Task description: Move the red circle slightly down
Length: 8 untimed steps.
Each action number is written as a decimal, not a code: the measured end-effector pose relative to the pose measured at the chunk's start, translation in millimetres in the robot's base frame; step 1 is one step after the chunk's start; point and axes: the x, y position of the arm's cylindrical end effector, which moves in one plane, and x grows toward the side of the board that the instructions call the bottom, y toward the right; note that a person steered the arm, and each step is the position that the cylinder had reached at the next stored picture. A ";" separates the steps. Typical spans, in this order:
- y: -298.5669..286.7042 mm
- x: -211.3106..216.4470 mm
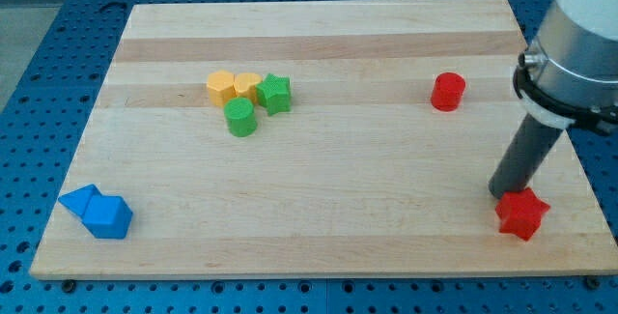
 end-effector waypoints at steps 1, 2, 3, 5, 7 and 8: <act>2.4 -2.5; 17.3 -43.7; 23.4 -92.5; 6.2 -175.4; -67.7 -192.1; -41.5 -185.7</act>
